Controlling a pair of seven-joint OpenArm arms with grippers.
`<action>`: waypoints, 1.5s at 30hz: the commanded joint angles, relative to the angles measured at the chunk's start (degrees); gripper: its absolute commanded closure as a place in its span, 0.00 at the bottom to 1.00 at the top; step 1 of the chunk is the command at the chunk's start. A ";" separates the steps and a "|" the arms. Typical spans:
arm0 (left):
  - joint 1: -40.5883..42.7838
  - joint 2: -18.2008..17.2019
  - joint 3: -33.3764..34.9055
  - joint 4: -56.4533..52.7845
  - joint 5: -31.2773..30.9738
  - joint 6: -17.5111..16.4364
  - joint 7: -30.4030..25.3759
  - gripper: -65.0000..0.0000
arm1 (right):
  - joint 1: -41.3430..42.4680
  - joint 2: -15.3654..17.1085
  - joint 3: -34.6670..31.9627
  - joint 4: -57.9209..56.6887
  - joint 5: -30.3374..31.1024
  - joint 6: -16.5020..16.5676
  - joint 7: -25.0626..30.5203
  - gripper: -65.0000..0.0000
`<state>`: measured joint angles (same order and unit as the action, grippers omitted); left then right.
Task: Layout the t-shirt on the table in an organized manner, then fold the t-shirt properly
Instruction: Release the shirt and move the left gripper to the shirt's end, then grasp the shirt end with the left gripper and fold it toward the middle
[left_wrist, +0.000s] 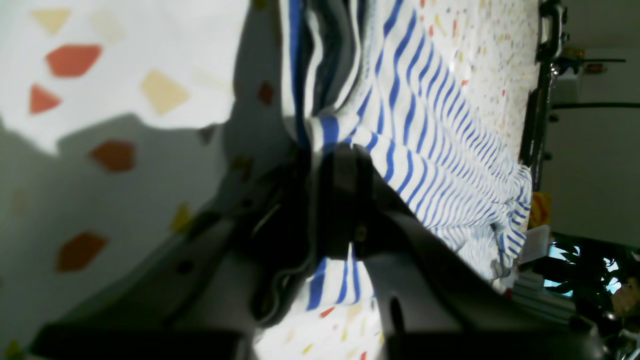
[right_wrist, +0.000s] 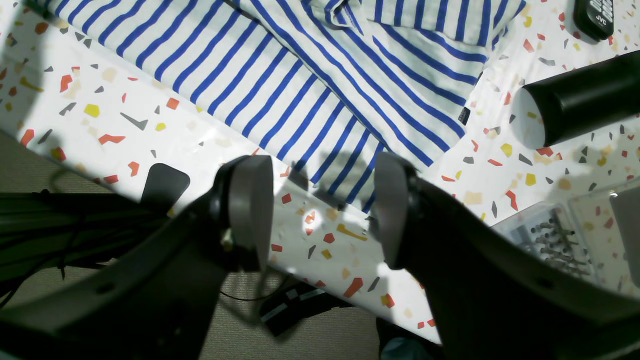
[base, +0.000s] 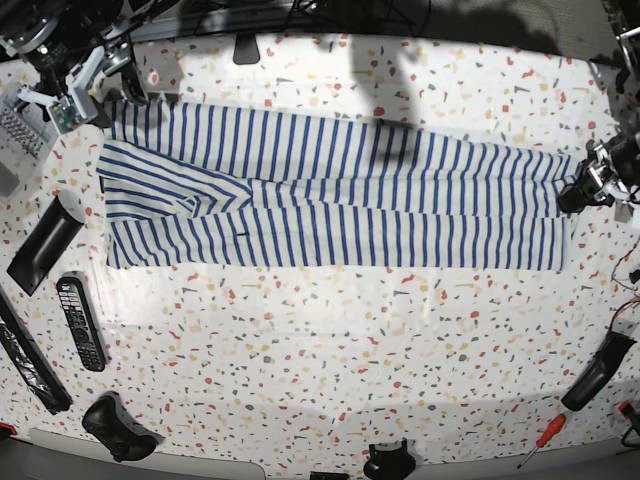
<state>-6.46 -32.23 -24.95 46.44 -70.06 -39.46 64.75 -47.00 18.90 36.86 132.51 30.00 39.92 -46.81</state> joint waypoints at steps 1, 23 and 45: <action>-0.98 -1.44 -0.13 2.27 -1.33 -0.54 0.39 1.00 | -0.31 0.63 0.35 1.03 0.63 0.08 1.11 0.52; 10.23 17.27 -0.11 52.94 13.25 6.97 4.48 1.00 | -0.28 0.63 0.35 1.05 0.63 0.08 1.42 0.52; 13.84 40.65 7.45 55.78 30.47 6.69 -3.52 1.00 | 1.46 0.63 0.35 1.03 4.68 0.08 0.81 0.52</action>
<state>8.08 7.27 -17.54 101.36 -38.06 -32.14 62.15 -45.25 18.90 36.86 132.51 34.00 39.92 -47.05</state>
